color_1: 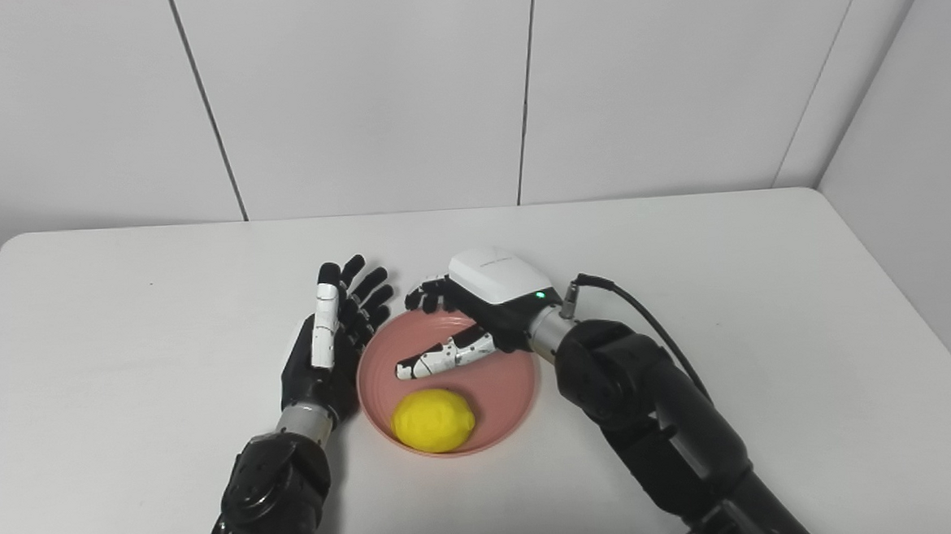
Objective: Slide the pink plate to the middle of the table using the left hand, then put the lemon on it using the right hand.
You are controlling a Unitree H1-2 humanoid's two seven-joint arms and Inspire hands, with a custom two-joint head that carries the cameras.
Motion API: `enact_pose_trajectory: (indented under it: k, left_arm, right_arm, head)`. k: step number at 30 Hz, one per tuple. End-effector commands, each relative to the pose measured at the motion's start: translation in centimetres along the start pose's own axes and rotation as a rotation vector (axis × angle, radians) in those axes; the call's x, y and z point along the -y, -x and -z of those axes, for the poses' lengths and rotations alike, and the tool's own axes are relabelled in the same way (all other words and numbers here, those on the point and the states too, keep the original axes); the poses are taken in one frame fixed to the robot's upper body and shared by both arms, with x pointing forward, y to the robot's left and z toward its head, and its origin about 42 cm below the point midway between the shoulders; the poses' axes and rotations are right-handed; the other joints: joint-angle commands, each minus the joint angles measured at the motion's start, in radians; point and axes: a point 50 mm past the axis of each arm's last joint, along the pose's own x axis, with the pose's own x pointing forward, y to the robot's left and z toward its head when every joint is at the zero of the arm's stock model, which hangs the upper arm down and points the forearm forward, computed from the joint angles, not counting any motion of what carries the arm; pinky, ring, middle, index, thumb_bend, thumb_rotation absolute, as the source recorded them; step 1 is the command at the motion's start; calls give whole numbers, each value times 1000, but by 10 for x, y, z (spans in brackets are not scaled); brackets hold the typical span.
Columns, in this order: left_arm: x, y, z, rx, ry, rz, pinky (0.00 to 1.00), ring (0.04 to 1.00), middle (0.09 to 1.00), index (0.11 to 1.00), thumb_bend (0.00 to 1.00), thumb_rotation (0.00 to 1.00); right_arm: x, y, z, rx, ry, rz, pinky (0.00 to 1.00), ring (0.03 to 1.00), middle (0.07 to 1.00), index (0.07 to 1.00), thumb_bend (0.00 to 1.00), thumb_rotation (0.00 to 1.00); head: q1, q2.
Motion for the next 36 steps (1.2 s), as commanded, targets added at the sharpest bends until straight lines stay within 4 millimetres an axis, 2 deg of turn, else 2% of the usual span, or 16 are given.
enact_pose_trajectory:
  k: [1,6,10,13,15,16,18,21,27,31,36]
  left_arm:
    - [-1,4,19,-91,20,-25,943,899,893,926,808,868]
    - [-2,3,18,-85,22,-37,949,898,884,931,820,872]
    - [-3,3,16,-75,33,-39,987,919,875,923,819,870]
    - [-4,2,13,-59,31,-44,988,922,874,921,819,868]
    - [-5,1,11,-43,24,-46,973,914,883,928,805,877]
    - [-5,0,10,-37,23,-46,956,906,887,931,801,875]
    - [-7,-1,8,-24,20,-51,937,896,889,921,804,863]
    - [-11,-3,3,14,-32,-64,903,884,883,905,799,866]
    - [-17,-6,-2,66,-103,-69,903,877,876,899,800,874]
    - [-22,-9,-6,108,-173,-75,932,889,884,892,826,868]
    - [-34,-13,-10,171,-307,-73,978,928,898,917,864,907]
  right_arm:
    - [22,0,-4,38,25,94,567,643,692,707,908,813]
    - [26,3,1,103,-49,229,537,621,664,671,848,800]
    - [27,6,5,124,-173,329,512,600,657,668,766,854]
    - [26,6,9,122,-295,403,510,601,659,668,751,893]
    - [25,6,15,115,-409,452,550,641,683,662,726,896]
    - [24,6,18,109,-451,468,609,689,711,670,744,936]
    - [22,7,24,81,-539,507,632,693,722,696,772,983]
    - [13,10,35,49,-723,555,644,704,738,729,754,998]
    - [-16,18,57,-51,-1040,562,705,748,790,783,750,984]
    - [-35,20,64,-151,-1346,619,762,766,800,781,811,861]
    - [-51,21,70,-275,-1540,675,797,802,830,821,813,852]
  head:
    - [1,-1]
    - [1,-1]
    - [0,-1]
    - [-1,-2]
    - [-2,-2]
    - [-2,-2]
    - [-2,-1]
    - [0,0]
    - [-3,3]
    - [-3,5]
    - [-9,6]
